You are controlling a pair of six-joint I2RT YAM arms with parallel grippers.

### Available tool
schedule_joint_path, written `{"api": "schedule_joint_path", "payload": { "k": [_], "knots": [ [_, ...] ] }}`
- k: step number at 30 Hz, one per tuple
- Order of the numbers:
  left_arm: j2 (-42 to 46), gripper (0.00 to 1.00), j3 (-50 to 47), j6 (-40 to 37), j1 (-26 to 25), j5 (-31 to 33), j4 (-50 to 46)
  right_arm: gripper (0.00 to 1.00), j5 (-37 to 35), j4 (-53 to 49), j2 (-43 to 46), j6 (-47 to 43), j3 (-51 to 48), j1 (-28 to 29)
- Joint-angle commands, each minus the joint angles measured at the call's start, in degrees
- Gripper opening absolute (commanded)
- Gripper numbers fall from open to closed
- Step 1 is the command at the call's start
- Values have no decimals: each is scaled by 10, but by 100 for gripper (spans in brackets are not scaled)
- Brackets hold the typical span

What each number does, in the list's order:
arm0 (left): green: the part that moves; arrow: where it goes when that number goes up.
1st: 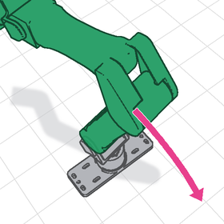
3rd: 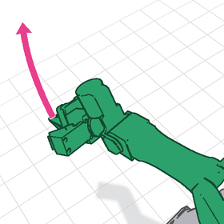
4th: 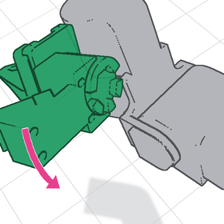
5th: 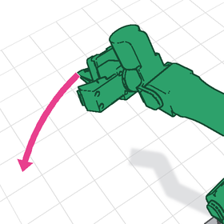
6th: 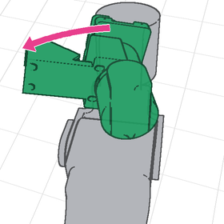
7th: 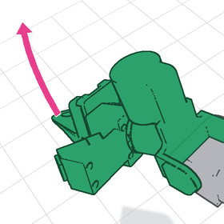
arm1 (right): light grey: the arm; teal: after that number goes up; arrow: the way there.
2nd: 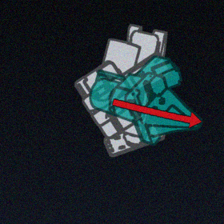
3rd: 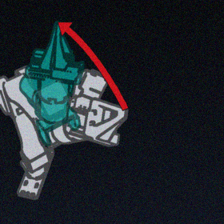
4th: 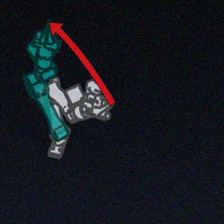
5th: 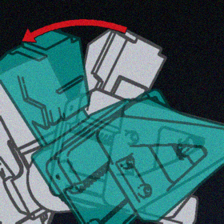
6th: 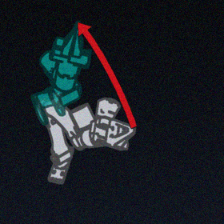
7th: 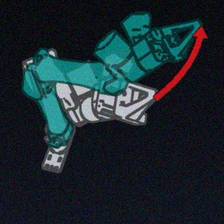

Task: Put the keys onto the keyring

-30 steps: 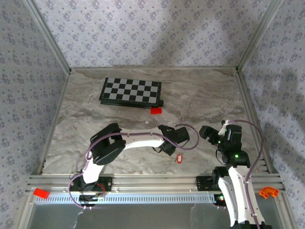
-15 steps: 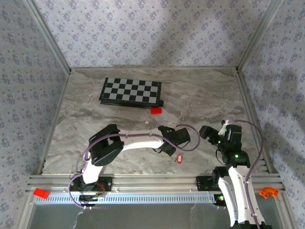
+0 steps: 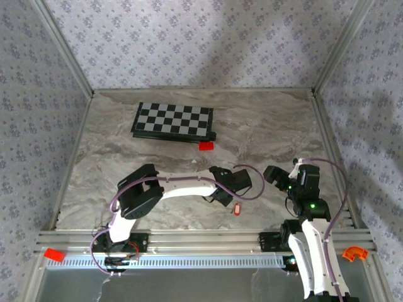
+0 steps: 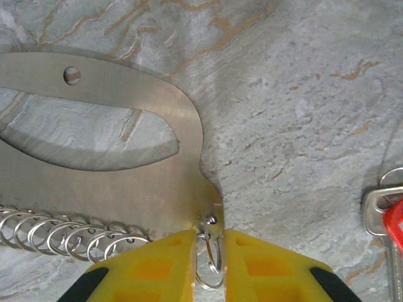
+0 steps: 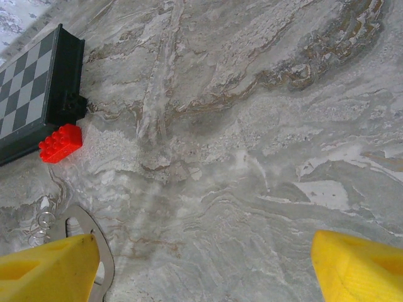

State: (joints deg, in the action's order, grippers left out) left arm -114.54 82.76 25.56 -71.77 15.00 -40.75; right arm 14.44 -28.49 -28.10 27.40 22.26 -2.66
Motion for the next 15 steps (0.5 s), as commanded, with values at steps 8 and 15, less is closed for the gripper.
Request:
{"api": "schedule_joint_path", "payload": {
  "k": [8, 15],
  "knots": [
    [-10, 18, 22, 3, -4, -5, -10, 89, 5, 0, 7, -9, 2, -9],
    [-15, 18, 18, 6, -4, -6, -6, 89, 9, 0, 7, -9, 3, -14]
  ]
}}
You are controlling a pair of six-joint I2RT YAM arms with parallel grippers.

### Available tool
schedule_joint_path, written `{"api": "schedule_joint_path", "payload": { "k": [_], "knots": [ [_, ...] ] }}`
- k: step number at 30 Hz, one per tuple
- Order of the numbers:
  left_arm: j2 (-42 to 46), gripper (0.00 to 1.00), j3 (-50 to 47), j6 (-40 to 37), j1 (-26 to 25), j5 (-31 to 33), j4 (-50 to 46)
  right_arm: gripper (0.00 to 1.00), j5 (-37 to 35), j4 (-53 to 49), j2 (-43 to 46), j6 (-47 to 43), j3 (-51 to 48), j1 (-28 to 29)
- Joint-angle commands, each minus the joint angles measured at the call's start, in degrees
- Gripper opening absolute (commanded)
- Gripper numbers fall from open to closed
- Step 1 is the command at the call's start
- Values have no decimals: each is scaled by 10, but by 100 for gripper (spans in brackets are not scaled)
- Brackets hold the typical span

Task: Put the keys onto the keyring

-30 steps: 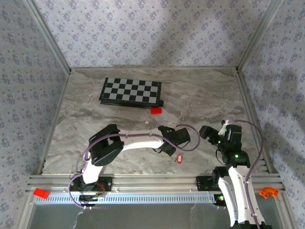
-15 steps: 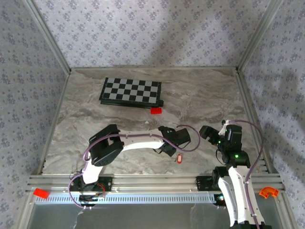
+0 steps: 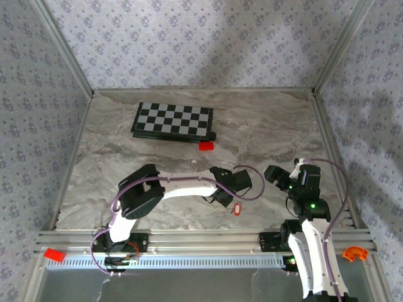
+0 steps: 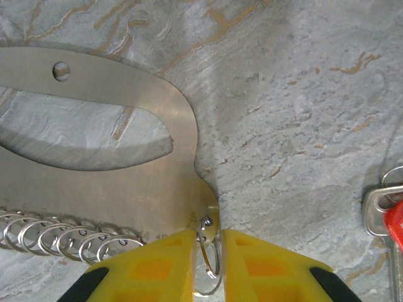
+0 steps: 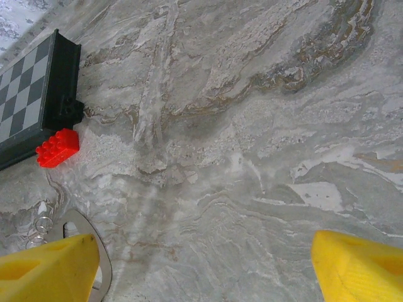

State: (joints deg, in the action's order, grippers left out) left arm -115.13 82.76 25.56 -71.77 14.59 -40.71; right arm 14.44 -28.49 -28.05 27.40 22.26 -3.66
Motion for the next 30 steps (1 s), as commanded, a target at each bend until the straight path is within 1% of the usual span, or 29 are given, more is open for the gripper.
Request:
{"api": "schedule_joint_path", "payload": {
  "k": [1, 11, 19, 20, 23, 24, 27, 30],
  "knots": [
    [-10, 18, 18, 6, -4, -1, -6, 89, 9, 0, 7, -9, 3, -4],
    [-9, 15, 13, 8, -4, -2, -1, 89, 11, 1, 6, -10, 2, -10],
    [14, 11, -6, 14, -4, 1, 0, 89, 12, 3, 6, -14, 2, -17],
    [22, 10, -10, 16, -4, 1, 2, 89, 13, 3, 6, -18, 2, -19],
    [52, 1, -23, 17, -3, 1, 7, 89, 20, 8, 6, -23, 3, -25],
    [64, 0, -29, 17, -1, 2, 9, 88, 20, 10, 8, -26, 3, -27],
    [103, 0, -46, 12, 8, -6, 11, 88, 23, 19, 15, -28, 2, -27],
    [146, 0, -60, -2, 15, -7, 9, 88, 41, 26, 22, -25, 2, -26]
  ]
}}
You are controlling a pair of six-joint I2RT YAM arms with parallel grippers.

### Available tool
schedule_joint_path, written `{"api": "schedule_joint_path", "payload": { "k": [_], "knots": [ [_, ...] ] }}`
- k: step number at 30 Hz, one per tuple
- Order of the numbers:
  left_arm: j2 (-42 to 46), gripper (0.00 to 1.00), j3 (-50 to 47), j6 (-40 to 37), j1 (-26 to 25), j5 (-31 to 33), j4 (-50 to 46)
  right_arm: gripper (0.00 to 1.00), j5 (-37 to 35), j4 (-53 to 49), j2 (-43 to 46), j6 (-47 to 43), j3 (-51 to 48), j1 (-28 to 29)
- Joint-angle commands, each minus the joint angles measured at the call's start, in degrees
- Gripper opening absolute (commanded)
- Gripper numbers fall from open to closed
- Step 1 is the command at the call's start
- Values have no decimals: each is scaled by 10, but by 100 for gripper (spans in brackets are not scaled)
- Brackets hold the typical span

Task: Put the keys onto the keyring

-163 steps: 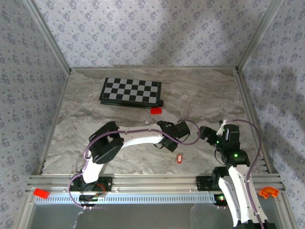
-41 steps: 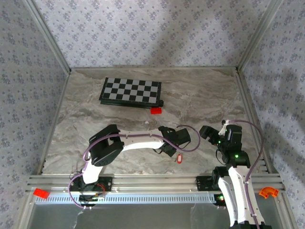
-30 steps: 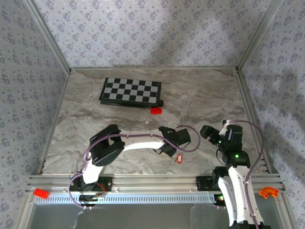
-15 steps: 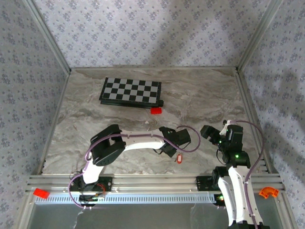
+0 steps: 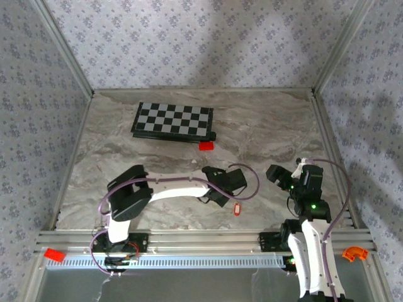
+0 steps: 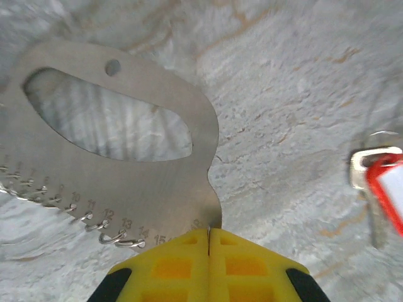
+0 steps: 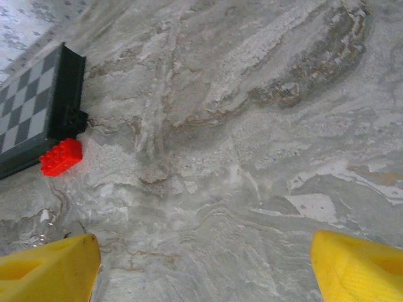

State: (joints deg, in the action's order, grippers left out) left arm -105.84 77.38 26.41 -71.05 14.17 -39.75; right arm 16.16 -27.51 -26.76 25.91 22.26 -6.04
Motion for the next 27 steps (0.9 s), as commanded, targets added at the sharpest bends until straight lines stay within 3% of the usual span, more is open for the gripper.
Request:
{"api": "schedule_joint_path", "payload": {
  "k": [1, 8, 17, 23, 27],
  "knots": [
    [66, 0, -9, -18, 10, 0, -4, 88, 30, 20, 10, -9, 2, -3],
    [170, 0, -32, -73, 14, 29, -15, 86, 95, 119, 11, 30, -3, 43],
    [318, 0, -92, -149, 14, 49, 65, 80, 81, 241, 30, -17, 12, 241],
    [428, 0, -165, -208, 15, 8, 178, 73, 76, 315, 33, -66, 14, 364],
    [500, 0, -210, -249, 14, -41, 259, 60, 77, 341, 25, -114, 24, 440]
  ]
}}
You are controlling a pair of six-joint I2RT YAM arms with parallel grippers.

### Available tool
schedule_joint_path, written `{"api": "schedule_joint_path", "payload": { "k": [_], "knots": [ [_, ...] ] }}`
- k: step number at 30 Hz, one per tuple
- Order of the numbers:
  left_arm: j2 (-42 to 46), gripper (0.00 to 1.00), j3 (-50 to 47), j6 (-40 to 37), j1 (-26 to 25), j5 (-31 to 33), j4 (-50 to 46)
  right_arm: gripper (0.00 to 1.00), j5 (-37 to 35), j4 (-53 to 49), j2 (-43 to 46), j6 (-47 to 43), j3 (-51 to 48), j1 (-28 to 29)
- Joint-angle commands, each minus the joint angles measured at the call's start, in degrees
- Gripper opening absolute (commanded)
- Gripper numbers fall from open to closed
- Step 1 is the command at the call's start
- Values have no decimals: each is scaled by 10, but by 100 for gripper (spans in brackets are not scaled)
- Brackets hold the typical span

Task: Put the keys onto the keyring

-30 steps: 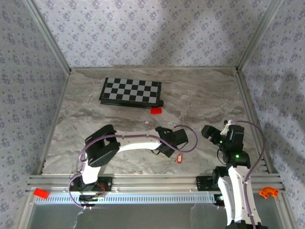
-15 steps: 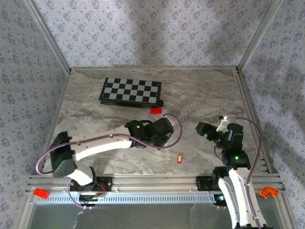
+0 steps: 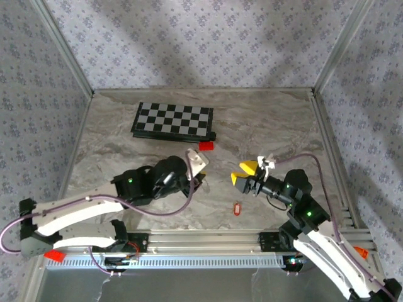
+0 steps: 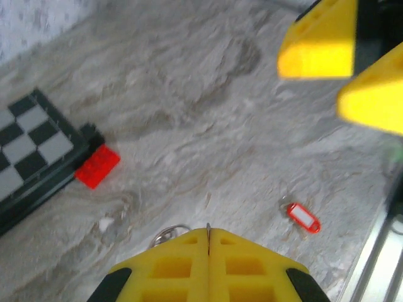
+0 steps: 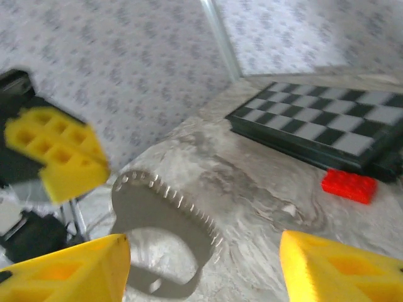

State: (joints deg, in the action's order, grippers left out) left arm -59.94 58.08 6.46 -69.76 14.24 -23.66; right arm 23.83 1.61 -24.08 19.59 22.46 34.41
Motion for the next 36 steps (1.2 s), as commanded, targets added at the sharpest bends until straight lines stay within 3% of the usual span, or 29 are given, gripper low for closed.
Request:
{"api": "schedule_joint_path", "payload": {
  "k": [1, 6, 11, 16, 20, 36],
  "knots": [
    [54, 0, -27, -57, 2, -57, 119, 59, 1, 57, -4, -61, 24, 51],
    [110, 0, -80, -63, 16, -140, 222, 59, -5, 97, -11, -107, 35, 123],
    [142, 0, -111, -61, 21, -214, 289, 57, 11, 125, -16, -124, 54, 157],
    [165, 0, -117, -64, 26, -271, 312, 46, 10, 138, -20, -139, 79, 177],
    [173, 0, -118, -63, 27, -303, 330, 37, -5, 158, -37, -145, 85, 190],
    [161, 0, -139, -33, 28, -356, 436, 36, -42, 248, -76, -176, 83, 288]
  ]
}}
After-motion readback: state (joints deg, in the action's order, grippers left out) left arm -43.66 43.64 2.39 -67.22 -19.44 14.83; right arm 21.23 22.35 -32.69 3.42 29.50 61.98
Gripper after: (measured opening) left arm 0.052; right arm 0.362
